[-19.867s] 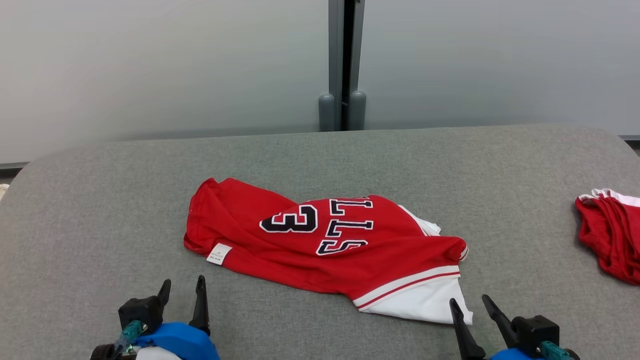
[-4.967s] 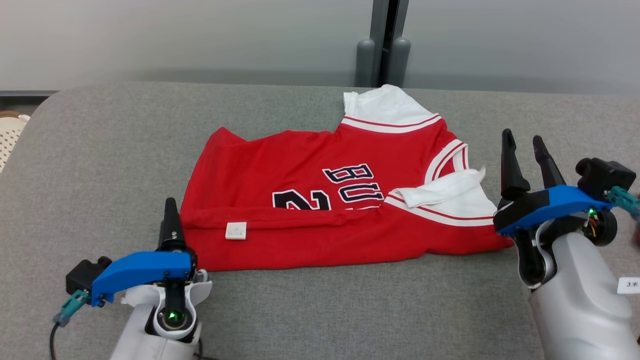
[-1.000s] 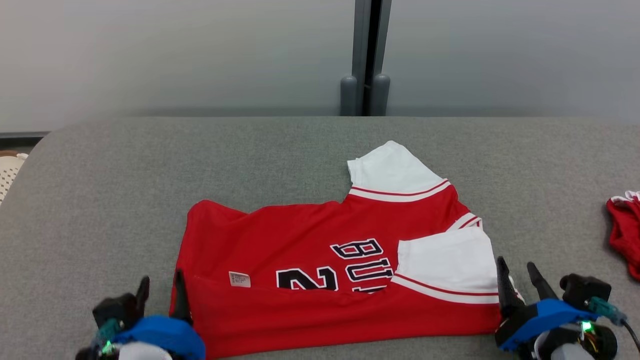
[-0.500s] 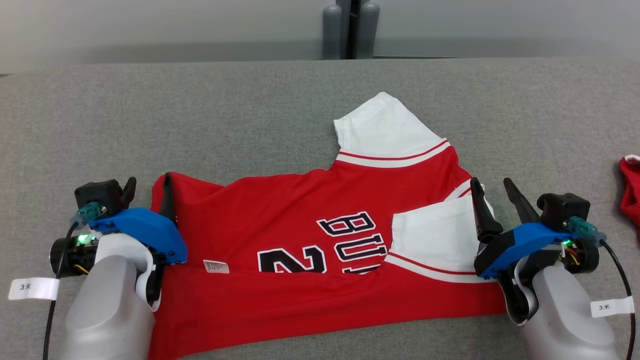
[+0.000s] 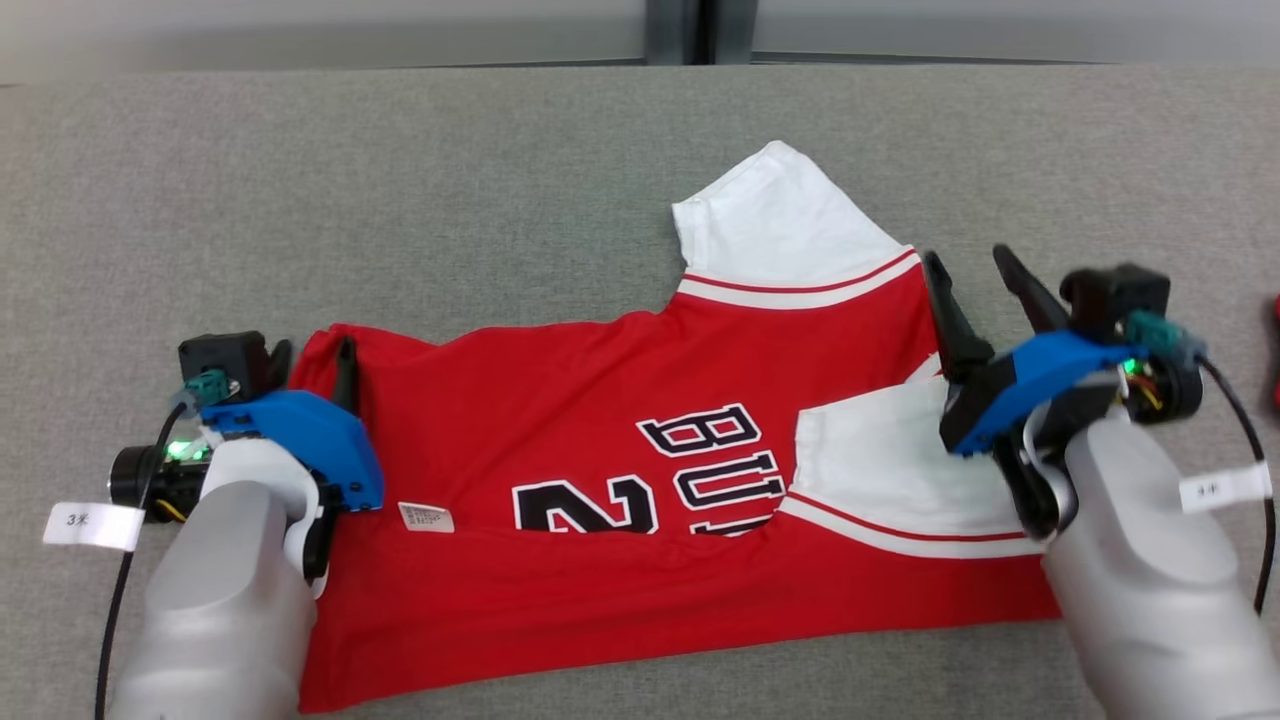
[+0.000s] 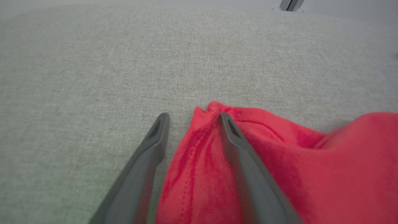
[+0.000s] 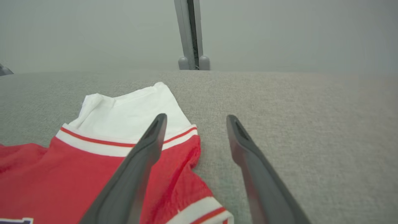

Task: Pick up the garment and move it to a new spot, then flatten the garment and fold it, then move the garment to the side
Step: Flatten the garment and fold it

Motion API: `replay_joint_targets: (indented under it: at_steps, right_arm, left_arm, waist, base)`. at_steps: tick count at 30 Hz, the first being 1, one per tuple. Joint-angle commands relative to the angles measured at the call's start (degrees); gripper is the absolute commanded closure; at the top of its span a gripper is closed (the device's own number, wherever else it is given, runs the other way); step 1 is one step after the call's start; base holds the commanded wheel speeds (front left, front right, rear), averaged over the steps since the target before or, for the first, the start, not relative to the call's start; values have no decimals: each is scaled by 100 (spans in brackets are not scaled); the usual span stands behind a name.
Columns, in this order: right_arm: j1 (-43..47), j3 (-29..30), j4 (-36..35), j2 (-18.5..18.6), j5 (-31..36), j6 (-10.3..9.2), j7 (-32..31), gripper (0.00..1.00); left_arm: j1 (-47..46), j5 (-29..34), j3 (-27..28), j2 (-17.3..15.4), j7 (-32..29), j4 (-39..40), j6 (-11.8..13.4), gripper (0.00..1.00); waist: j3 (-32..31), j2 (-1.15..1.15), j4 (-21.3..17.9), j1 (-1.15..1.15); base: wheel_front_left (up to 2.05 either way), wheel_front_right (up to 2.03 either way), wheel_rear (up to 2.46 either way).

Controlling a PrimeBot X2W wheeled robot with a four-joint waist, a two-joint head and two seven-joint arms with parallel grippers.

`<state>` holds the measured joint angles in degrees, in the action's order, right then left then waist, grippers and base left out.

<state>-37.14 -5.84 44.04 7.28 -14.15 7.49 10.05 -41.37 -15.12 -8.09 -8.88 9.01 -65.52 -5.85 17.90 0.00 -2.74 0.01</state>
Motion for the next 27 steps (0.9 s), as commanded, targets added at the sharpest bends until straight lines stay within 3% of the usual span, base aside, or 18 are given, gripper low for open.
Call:
replay_joint_targets:
  at_steps: [1,13,20,27]
  right_arm:
    - [-237,-58,34,35,6,0,-119,0]
    - [-2021,-383,1167,385,-26,0,-1671,0]
    - [-2624,-273,1871,698,326,0,-1876,0]
    - [-2878,-141,2419,606,292,1,-2169,0]
  left_arm:
    - [-54,28,-49,36,-34,-110,3,100]
    - [-704,87,-514,477,496,-60,-121,100]
    - [-809,-158,-890,588,586,123,-170,100]
    - [-720,-860,-1635,596,596,524,-163,100]
  waist:
    - [60,0,71,-1]
    - [521,0,995,-1]
    - [758,0,1424,-1]
    - [909,0,1570,-1]
  base:
    - [0,0,0]
    - [0,0,0]
    - [0,0,0]
    - [0,0,0]
